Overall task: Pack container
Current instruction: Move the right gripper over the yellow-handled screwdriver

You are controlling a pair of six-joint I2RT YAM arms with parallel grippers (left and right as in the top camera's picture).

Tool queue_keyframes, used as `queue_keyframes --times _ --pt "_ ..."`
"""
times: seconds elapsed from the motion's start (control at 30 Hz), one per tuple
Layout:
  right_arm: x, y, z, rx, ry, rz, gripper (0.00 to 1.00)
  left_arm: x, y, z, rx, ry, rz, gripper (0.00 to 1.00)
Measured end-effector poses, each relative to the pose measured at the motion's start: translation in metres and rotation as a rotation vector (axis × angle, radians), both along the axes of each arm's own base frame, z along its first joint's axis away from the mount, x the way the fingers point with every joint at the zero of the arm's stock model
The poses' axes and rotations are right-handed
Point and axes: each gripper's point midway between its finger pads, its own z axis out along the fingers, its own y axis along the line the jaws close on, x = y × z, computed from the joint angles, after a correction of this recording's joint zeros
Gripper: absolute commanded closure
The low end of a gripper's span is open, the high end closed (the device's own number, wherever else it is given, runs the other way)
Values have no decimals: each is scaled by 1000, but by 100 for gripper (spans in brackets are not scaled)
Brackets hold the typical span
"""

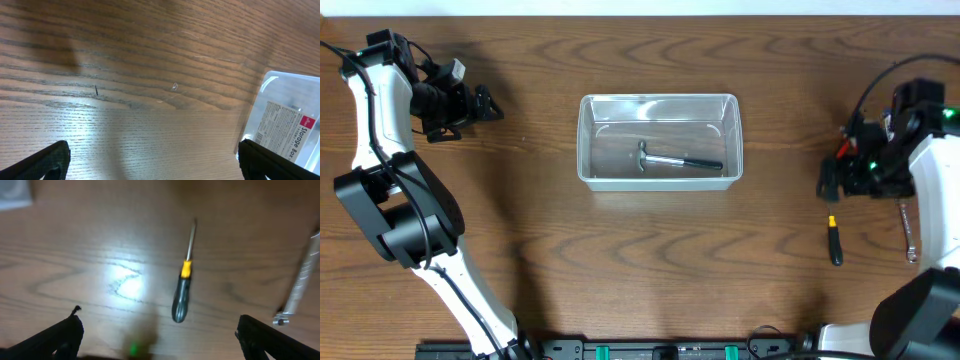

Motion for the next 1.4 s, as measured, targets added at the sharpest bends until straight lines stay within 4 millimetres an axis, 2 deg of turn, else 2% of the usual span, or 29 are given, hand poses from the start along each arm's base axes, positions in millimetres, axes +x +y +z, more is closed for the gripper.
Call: queue_keyframes --times 0.47,0.77,1.0,1.4 --pt "-20 -15 -44 -44 65 -78 1 0 0 0 0 0 0 2" --pt "-5 -26 -45 -96 6 -107 1 0 0 0 0 0 0 2" --pt "-7 -27 -48 -98 19 -133 1 0 0 0 0 0 0 2" --pt "-14 -22 -88 -46 164 -156 1 0 0 0 0 0 0 2"
